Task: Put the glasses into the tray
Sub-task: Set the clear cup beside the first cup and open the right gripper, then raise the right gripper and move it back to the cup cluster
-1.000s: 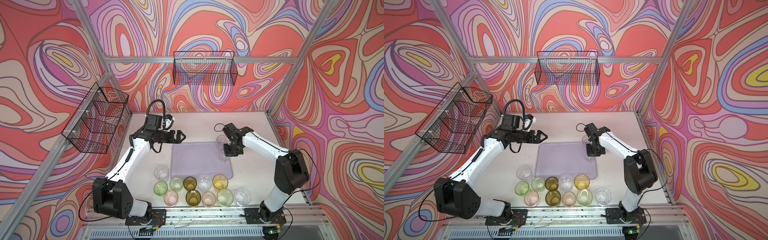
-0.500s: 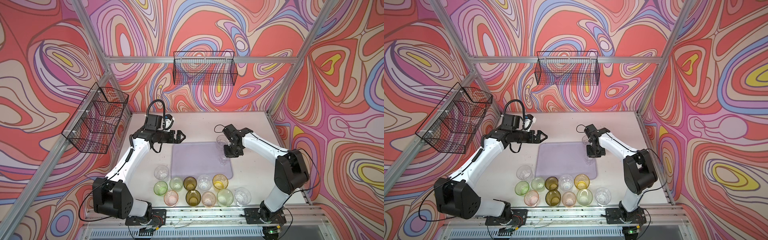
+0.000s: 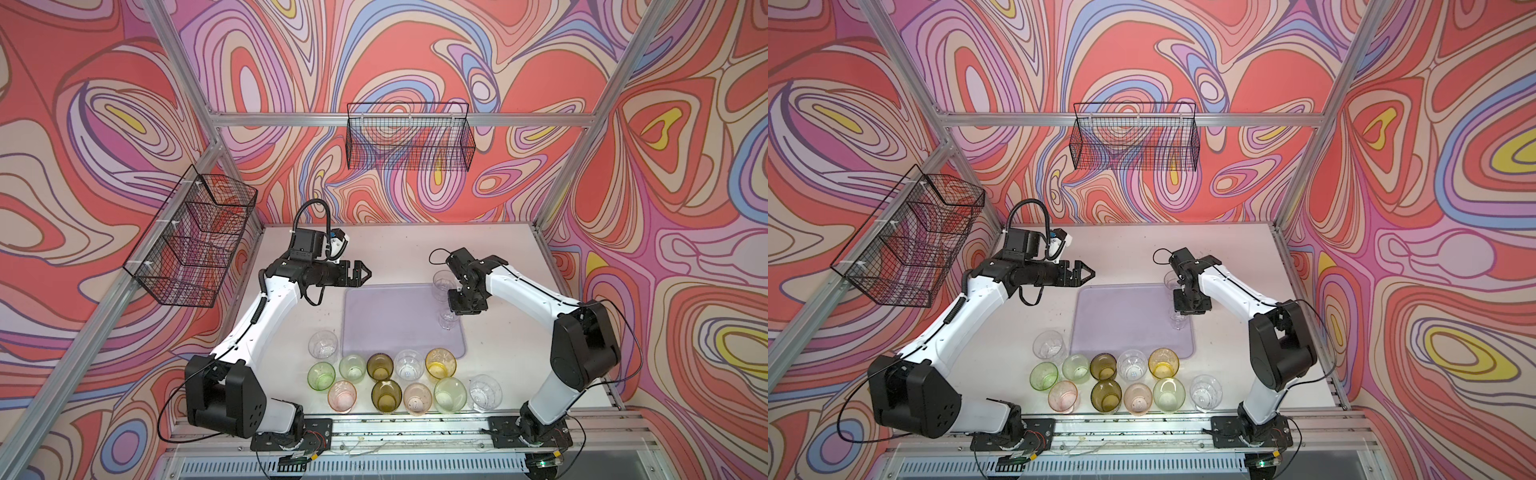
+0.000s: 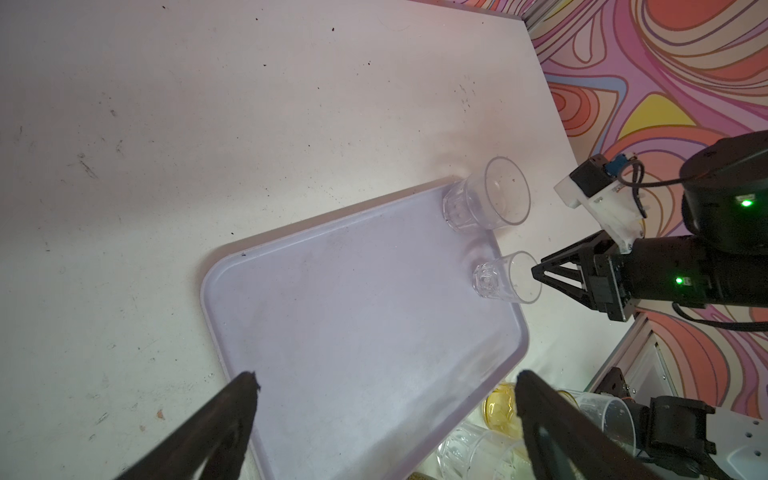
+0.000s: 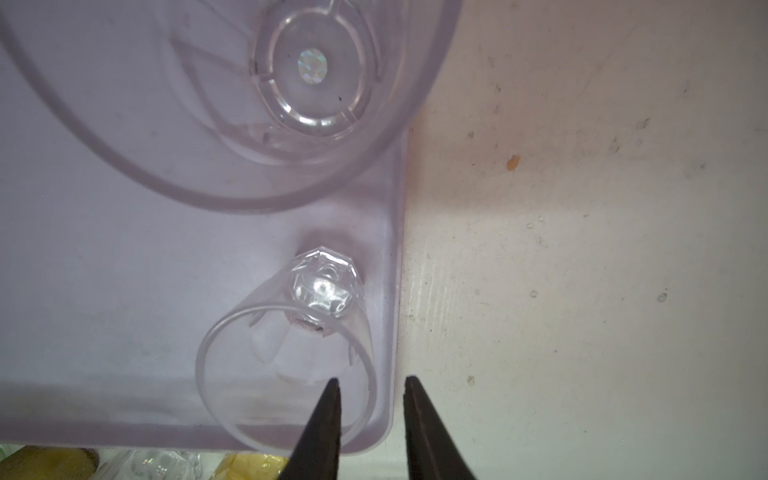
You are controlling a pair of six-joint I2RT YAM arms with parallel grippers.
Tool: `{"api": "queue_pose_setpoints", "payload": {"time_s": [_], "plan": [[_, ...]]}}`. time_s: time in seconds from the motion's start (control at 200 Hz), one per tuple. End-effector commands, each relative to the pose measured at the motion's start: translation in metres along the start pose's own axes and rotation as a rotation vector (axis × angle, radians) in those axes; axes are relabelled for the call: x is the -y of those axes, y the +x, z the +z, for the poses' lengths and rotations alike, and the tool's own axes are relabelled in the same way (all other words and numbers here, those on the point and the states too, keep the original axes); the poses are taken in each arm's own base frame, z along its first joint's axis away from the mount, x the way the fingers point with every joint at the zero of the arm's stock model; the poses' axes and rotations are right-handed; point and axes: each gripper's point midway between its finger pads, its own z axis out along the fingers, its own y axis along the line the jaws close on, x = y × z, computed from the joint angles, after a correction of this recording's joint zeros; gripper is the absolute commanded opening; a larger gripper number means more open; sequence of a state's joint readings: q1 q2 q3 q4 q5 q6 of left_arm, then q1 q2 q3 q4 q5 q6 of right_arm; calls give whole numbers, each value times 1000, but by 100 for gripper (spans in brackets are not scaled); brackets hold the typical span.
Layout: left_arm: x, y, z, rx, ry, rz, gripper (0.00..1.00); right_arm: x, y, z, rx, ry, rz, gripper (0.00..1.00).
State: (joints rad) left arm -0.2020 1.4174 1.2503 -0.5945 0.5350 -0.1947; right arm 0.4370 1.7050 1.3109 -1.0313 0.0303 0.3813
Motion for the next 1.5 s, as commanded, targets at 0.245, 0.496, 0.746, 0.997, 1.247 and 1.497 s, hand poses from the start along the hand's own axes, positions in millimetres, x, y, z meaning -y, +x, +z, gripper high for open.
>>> {"api": "queue_pose_setpoints", "payload": {"time_s": [0.245, 0.496, 0.746, 0.997, 1.247, 1.497], "plan": [[1, -4, -2, 0, 1, 3, 99, 3, 3, -46, 81, -42, -20, 32], [-1, -4, -3, 1, -10, 8, 99, 15, 21, -66, 89, -27, -12, 32], [0, -4, -4, 3, -10, 9, 99, 24, 47, -82, 56, -25, -3, 33], [-1, -5, -4, 4, -13, 11, 99, 31, 71, -94, 20, -30, 19, 34], [0, -5, -6, 10, -14, 16, 99, 34, 100, -96, -51, -55, 37, 36], [-1, -4, -3, 2, -13, 6, 99, 39, 133, -98, -122, -72, 94, 40]]}}
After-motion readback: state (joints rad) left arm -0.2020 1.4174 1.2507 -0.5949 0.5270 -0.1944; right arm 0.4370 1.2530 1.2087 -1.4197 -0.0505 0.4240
